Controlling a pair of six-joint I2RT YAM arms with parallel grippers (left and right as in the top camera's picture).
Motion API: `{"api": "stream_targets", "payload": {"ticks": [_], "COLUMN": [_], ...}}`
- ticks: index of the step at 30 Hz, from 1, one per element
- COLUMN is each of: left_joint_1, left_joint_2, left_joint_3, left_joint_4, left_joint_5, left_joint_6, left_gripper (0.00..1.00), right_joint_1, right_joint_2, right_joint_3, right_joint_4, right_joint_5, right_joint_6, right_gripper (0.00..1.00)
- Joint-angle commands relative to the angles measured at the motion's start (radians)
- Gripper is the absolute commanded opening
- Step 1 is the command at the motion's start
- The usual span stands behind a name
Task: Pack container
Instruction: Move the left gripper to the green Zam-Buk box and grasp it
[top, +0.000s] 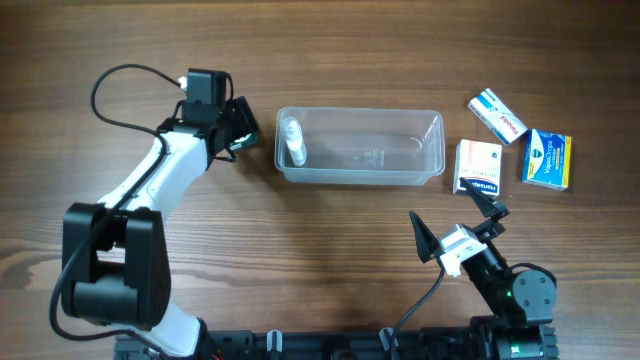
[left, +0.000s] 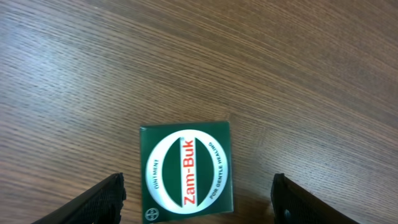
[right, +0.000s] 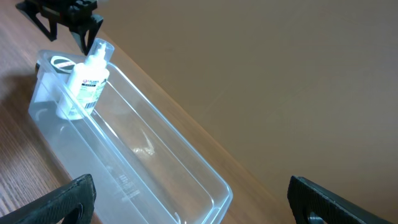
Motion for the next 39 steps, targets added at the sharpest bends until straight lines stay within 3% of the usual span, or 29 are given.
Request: {"api": "stream_targets", "payload": {"ticks": [1, 13, 21, 39], "left_joint_1": [-0.025, -0.039, -0.039, -0.039], "left_joint_2": [0.03, 0.079, 0.079, 0.145], "left_joint_3": [0.021, 0.021, 0.021, 0.021], "left_joint_4": [0.013, 0.014, 0.018, 0.056], "left_joint_5": [-0.059, -0.135, -0.116, -0.086], "left_joint_6": [-0.013, -0.009, -0.006, 0.026], "left_gripper": [0.76, 0.8, 0.99, 0.99], "right_joint_1": [0.003, 0.003, 0.003, 0.003], "right_joint_2": [-0.003, -0.003, -0.003, -0.003], "right_joint_3": [-0.002, -0.002, -0.002, -0.002], "right_joint_4": [0.004, 0.004, 0.004, 0.004], "right_joint_5": [-0.001, -0.001, -0.001, -0.001], "right_joint_6": [-0.006, -0.006, -0.006, -0.006], "right_gripper": [1.0, 1.0, 1.0, 1.0]}}
